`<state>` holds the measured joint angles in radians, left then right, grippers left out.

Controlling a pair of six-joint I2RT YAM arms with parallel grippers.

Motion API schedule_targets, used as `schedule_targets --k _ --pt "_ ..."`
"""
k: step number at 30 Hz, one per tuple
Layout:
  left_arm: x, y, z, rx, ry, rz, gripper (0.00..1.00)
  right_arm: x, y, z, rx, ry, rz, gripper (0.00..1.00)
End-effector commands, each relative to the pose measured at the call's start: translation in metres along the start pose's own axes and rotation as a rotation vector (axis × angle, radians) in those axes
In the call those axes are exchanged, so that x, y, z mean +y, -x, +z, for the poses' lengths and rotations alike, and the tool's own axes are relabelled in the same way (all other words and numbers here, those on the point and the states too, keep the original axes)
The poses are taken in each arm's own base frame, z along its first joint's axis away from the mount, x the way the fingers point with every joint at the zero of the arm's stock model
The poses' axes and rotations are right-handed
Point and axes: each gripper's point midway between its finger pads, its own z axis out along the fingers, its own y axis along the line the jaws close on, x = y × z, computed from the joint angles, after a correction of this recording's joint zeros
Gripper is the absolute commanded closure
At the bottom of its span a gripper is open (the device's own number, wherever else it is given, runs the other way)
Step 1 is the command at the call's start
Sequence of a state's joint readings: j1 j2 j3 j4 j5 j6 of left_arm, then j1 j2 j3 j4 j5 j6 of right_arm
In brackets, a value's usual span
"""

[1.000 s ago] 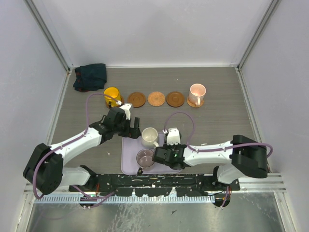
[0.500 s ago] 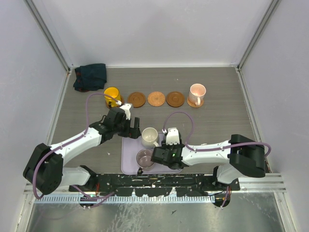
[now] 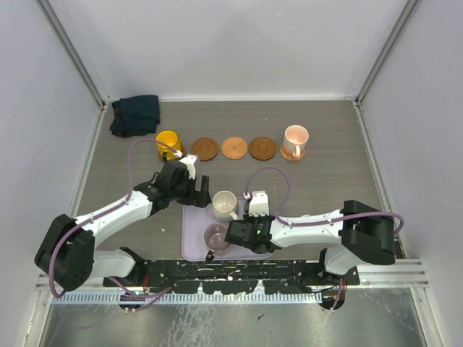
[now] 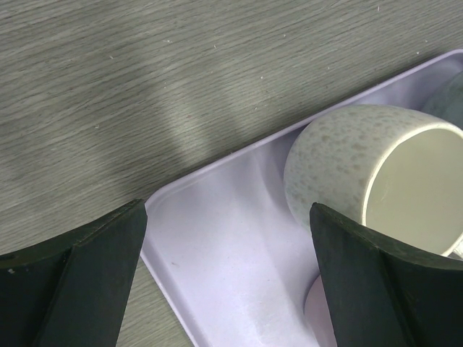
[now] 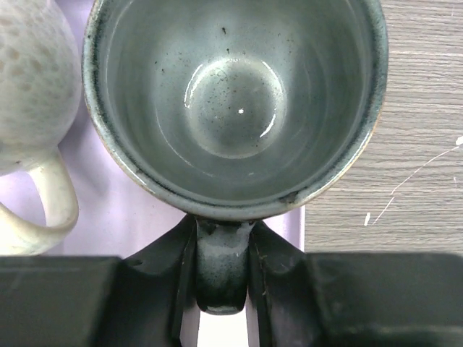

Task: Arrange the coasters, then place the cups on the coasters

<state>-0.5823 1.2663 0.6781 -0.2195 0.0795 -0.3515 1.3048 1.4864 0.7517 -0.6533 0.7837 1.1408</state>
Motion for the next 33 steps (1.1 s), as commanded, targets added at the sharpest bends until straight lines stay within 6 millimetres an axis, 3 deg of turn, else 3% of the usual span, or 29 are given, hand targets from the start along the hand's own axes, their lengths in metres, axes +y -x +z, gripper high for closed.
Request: schedule_targets --k 1,5,12,19,30,33 --pt "-0.008 0.015 0.0 -0.051 -0.032 0.008 0.04 0.003 0.016 -0.001 -0.048 -0.013 0.064 0.78" --pt "-0.008 0.013 0.0 -0.048 -0.038 0.004 0.04 0.002 0.014 0.002 -0.034 -0.027 0.072 0.99" --pt "-0.007 0.013 0.0 -0.052 -0.032 0.006 0.04 0.0 0.025 0.0 -0.074 -0.021 0.076 0.99" --pt "-0.006 0.015 -0.005 -0.072 -0.027 0.008 0.04 0.003 0.074 -0.016 -0.199 -0.007 0.058 0.99" --pt "-0.003 0.014 -0.004 -0.078 -0.016 0.011 0.03 -0.012 0.136 -0.009 -0.283 -0.04 0.067 0.99" --pt "-0.002 0.013 -0.003 -0.073 -0.013 0.01 0.03 -0.014 0.144 -0.008 -0.282 -0.034 0.071 0.99"
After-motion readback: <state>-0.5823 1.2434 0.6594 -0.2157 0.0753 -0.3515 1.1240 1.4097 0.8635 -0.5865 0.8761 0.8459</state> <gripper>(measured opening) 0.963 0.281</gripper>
